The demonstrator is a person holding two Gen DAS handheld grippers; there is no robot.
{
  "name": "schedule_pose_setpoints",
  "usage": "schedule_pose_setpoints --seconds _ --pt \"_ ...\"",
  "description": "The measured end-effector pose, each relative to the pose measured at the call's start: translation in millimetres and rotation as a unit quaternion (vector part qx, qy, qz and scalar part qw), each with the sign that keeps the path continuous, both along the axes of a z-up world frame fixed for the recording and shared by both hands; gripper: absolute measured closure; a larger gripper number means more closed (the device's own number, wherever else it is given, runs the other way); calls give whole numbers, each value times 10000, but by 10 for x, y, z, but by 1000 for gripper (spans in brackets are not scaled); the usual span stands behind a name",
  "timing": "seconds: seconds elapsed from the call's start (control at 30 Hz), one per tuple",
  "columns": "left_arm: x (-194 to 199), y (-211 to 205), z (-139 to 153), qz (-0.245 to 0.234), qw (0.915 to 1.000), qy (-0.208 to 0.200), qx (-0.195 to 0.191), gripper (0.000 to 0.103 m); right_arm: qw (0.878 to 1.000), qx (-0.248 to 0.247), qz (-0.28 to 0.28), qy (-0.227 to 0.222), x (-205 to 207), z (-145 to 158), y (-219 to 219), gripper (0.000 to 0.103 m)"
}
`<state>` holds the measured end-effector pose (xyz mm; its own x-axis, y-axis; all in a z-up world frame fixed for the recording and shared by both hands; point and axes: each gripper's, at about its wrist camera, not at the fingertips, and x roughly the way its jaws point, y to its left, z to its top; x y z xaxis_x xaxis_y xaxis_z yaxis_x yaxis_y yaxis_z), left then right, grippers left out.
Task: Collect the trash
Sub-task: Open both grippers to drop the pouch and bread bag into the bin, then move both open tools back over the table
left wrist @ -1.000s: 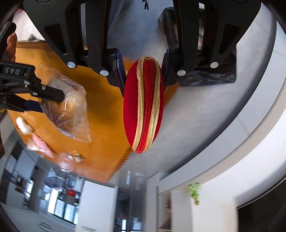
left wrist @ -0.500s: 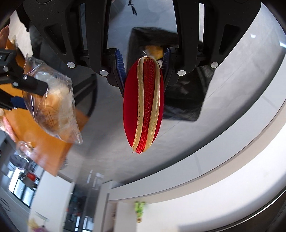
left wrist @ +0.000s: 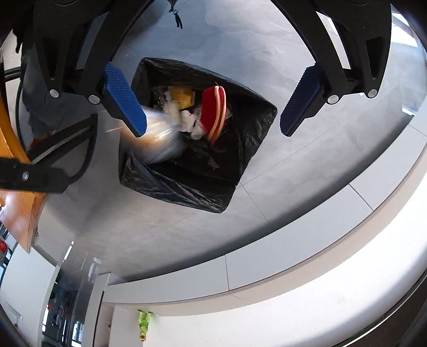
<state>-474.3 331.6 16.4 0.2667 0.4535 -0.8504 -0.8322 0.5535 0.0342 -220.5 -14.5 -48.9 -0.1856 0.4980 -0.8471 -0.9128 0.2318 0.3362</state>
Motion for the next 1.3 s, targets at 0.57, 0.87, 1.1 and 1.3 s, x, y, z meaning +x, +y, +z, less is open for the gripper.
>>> schedule_pose_setpoints --seconds 0.57,0.87,1.1,1.3 --pt "814 -499 439 -1157 9917 -537 163 6 9877 540 -1379 -510 996 342 -1199 23" --pt "1800 -1105 685 -2290 9711 -603 286 6 9606 631 -2553 -893 1723 469 -2247 23" --pt "2561 -1724 818 -3187 9454 -590 341 6 9251 471 -3593 -1136 2366 419 -3055 23" --pt "3231 -2333 830 -3900 9191 -444 361 6 8914 254 -4366 -1189 2939 331 -3810 23"
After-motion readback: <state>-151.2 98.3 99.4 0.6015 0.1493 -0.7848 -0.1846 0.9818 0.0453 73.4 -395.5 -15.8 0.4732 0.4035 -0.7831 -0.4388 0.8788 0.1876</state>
